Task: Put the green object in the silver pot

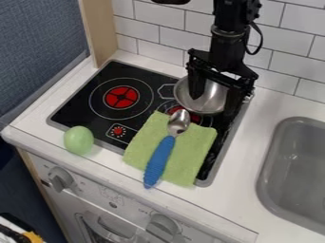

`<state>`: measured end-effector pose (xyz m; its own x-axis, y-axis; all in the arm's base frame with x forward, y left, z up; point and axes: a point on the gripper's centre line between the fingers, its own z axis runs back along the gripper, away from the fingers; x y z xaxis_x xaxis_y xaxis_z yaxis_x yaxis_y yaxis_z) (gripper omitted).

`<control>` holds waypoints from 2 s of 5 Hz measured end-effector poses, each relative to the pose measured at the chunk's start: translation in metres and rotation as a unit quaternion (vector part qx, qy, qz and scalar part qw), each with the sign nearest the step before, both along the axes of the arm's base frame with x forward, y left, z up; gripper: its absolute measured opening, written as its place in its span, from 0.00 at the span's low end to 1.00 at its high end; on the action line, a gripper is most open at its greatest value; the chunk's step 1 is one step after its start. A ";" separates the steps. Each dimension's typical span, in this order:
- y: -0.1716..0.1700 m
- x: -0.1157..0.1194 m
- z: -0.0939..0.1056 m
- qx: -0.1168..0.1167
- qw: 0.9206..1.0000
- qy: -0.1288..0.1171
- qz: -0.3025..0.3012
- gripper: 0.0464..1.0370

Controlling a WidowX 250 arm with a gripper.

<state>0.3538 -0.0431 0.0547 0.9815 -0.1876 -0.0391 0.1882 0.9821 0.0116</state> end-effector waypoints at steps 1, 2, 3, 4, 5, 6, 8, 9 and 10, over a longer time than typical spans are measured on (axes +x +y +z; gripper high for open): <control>0.001 -0.003 -0.011 0.002 1.000 0.014 0.001 0.97; 0.014 -0.021 -0.006 0.004 1.000 0.011 -0.004 0.97; 0.034 -0.039 0.023 0.001 0.999 -0.039 0.011 0.97; 0.057 -0.066 0.030 0.017 0.999 -0.048 0.011 0.97; 0.089 -0.095 0.011 0.023 0.999 -0.023 0.035 0.96; 0.129 -0.108 -0.004 0.026 0.997 -0.007 0.076 0.96; 0.159 -0.120 -0.013 0.021 0.995 0.003 0.100 0.96; 0.157 -0.128 -0.022 0.022 0.995 0.016 0.095 0.96; 0.155 -0.132 -0.029 0.026 0.994 0.024 0.099 0.96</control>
<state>0.2223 0.1117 0.0262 0.9958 0.0133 -0.0909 -0.0079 0.9982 0.0595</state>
